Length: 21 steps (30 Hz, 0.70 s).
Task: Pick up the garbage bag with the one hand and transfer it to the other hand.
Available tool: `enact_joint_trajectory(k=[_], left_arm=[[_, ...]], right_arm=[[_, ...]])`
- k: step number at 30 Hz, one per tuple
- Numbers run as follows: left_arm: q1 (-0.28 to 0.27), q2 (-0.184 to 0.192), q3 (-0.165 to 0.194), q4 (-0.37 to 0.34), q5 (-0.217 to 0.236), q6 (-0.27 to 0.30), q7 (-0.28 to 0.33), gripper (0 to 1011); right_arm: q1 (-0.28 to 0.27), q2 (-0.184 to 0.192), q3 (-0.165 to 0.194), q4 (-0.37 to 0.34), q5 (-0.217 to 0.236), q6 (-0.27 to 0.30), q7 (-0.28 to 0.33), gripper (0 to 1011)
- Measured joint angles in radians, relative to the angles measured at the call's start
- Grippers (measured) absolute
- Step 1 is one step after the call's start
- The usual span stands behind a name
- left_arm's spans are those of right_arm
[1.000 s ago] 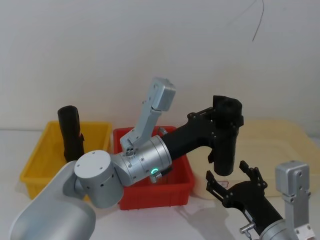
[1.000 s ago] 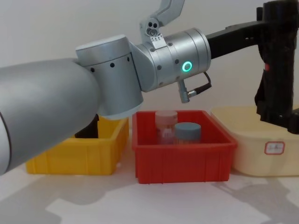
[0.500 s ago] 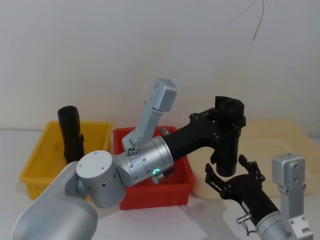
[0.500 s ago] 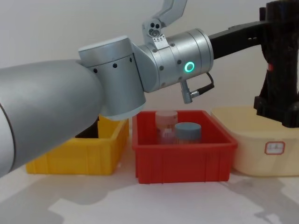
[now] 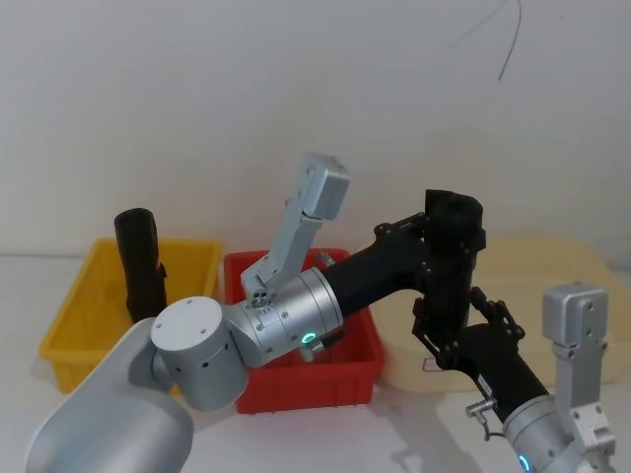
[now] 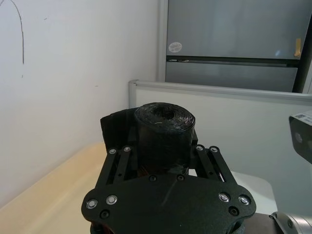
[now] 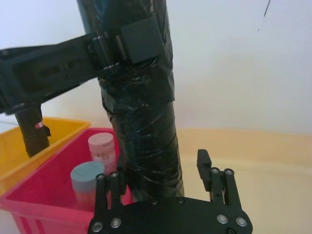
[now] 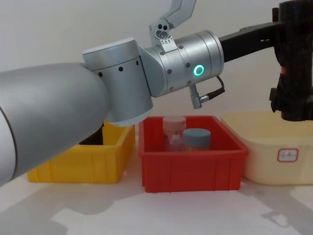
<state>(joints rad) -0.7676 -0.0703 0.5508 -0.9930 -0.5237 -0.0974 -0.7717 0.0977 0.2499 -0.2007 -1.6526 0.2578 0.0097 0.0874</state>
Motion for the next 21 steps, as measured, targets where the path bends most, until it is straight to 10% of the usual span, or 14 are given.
enact_joint_trajectory(k=[10,21], left_arm=[[0.0,-0.001,0.0,0.001,-0.001,0.0,-0.001,508],[0.0,-0.001,0.0,0.001,-0.001,0.0,-0.001,630]], right_arm=[[0.015,-0.017,0.014,0.011,0.022,0.004,0.019,562],[0.023,-0.027,0.024,0.016,0.026,0.006,0.035,517]])
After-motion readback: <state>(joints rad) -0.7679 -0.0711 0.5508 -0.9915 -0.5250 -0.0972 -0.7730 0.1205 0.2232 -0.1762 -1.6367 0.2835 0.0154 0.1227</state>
